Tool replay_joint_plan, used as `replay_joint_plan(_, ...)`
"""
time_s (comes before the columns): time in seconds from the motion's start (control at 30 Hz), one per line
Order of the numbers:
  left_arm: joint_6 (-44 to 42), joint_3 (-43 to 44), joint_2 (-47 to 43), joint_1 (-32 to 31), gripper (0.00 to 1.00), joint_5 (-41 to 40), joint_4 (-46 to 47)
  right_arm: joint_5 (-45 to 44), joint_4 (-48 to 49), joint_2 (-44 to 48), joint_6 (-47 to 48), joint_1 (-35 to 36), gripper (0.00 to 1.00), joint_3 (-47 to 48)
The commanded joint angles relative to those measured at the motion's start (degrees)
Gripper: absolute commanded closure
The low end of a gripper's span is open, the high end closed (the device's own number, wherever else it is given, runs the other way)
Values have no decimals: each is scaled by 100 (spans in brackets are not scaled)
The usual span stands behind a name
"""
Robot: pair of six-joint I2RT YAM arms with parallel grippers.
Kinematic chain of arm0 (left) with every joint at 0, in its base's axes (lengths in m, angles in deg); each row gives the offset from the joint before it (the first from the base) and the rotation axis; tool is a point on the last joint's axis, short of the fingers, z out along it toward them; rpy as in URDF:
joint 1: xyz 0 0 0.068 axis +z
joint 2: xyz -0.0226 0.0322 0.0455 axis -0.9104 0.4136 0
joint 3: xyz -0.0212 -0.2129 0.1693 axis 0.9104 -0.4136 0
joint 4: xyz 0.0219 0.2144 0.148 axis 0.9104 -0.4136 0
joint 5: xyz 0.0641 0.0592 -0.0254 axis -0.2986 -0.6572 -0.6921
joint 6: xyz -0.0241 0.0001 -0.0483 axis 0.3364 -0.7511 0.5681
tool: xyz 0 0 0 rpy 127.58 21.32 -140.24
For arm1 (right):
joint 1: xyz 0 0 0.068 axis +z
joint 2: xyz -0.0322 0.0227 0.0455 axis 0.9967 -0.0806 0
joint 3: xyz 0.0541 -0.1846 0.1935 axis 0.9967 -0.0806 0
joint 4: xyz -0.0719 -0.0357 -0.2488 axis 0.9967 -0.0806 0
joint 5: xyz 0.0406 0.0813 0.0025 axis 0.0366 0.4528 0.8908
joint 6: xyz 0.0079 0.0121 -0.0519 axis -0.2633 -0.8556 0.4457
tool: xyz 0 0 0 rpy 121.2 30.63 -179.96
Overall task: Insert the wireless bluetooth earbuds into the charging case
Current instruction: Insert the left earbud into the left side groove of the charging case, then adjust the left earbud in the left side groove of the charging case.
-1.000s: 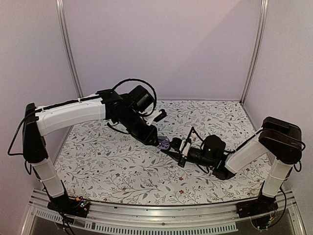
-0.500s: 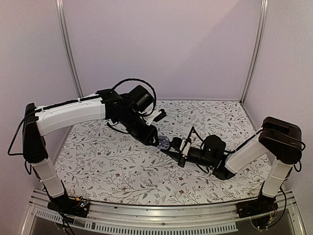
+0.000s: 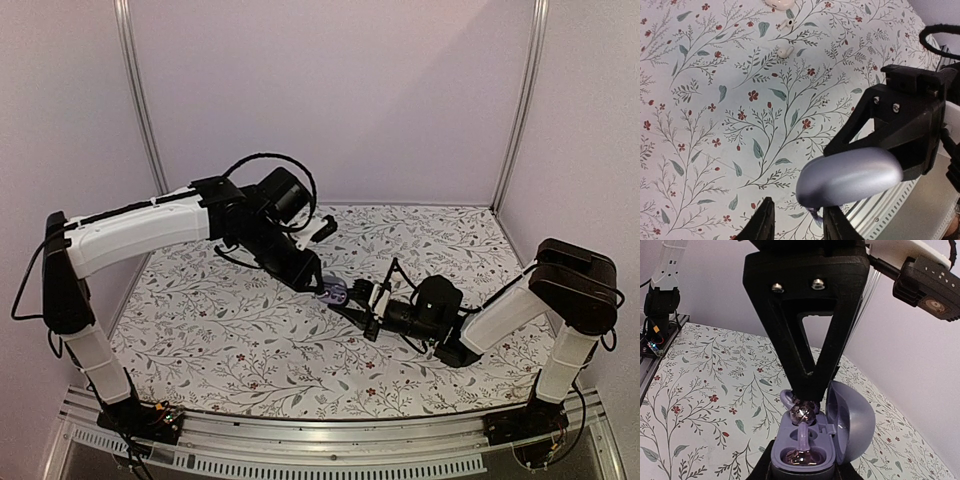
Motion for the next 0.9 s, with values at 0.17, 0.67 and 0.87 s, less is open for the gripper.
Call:
replay_joint_plan(0.17,-135,134,-386,67,62,-33,-9,102,230,-47,-115,39,100,100)
replay_joint_plan(0.67,-1465,-2219,-3021,113,6,333,2452,753,2,588,-496,31,100,29)
replay_joint_plan(0.87,-2019,-3427,-4036,26,0,555,3599,1330,-337,952,-837,34,100,80)
